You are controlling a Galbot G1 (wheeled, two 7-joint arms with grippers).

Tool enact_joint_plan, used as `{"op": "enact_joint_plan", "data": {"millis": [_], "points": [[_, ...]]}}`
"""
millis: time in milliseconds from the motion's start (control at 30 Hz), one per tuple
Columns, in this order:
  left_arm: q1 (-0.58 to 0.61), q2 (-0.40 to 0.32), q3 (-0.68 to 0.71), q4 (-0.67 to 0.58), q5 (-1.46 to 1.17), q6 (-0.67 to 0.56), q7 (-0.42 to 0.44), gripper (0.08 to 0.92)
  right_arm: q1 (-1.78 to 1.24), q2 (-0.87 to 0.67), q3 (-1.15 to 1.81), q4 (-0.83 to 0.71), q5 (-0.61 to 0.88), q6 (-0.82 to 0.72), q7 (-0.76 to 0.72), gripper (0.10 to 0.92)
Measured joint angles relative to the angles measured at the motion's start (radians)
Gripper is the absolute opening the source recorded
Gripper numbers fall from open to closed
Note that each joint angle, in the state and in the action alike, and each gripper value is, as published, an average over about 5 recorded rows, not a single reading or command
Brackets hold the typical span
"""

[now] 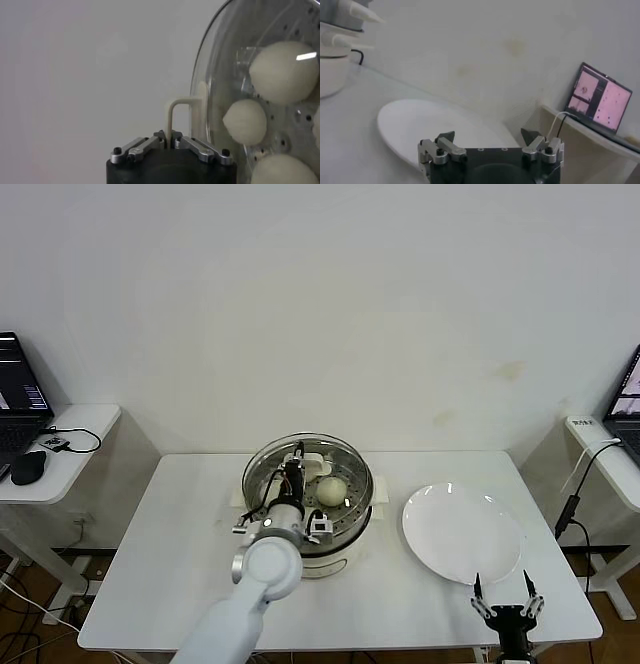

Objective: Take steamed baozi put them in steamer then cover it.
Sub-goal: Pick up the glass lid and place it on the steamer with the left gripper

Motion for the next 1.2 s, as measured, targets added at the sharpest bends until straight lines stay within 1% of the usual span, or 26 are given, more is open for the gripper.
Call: {"op": "enact_joint_plan", "data": {"millis": [600, 1100, 1200], "points": [[0.053, -0.057, -0.011, 0.006, 0.061, -0.012, -0.007, 0.139, -0.01, 0.001, -0.009, -0.008, -0.016, 0.011, 0.001, 0.823], [0.056, -0.082, -0.028, 0.038, 0.085, -0.029, -0.023, 0.139, -0.012, 0.001, -0.014, -0.012, -0.017, 0.014, -0.002, 0.823], [0.062, -0.085, -0.031, 0.035, 0.085, -0.033, -0.024, 0.156, -0.013, 0.001, -0.016, -0.013, -0.018, 0.014, -0.003, 0.823]]}}
